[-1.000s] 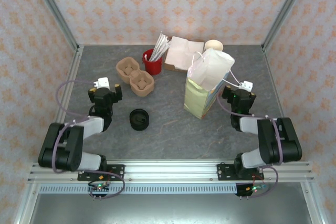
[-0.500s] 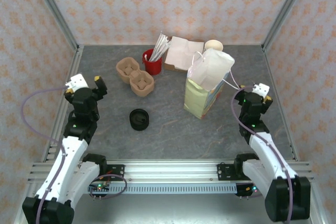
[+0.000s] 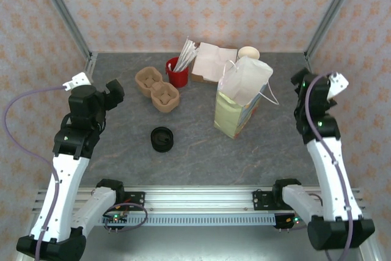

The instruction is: Pack the takeout coffee

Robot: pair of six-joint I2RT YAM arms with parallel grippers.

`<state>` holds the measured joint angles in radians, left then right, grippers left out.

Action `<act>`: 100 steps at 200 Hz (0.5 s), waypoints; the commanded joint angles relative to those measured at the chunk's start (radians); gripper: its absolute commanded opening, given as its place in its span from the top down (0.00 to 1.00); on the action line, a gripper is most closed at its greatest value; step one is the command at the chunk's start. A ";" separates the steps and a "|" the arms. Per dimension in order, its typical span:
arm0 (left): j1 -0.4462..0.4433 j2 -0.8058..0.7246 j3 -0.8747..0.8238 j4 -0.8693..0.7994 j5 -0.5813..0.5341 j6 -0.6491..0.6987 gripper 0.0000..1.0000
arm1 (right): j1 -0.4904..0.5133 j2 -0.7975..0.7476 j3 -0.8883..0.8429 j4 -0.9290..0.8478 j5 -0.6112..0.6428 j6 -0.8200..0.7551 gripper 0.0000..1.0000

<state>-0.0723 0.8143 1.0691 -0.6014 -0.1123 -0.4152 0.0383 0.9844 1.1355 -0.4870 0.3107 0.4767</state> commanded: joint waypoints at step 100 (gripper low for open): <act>-0.005 0.013 0.022 -0.092 0.326 0.017 0.00 | -0.002 0.351 0.310 -0.193 -0.687 0.157 0.05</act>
<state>-0.0723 0.8276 1.0767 -0.6785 0.1841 -0.4107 0.0383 1.3334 1.4429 -0.6739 -0.2481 0.5957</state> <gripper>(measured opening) 0.998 0.961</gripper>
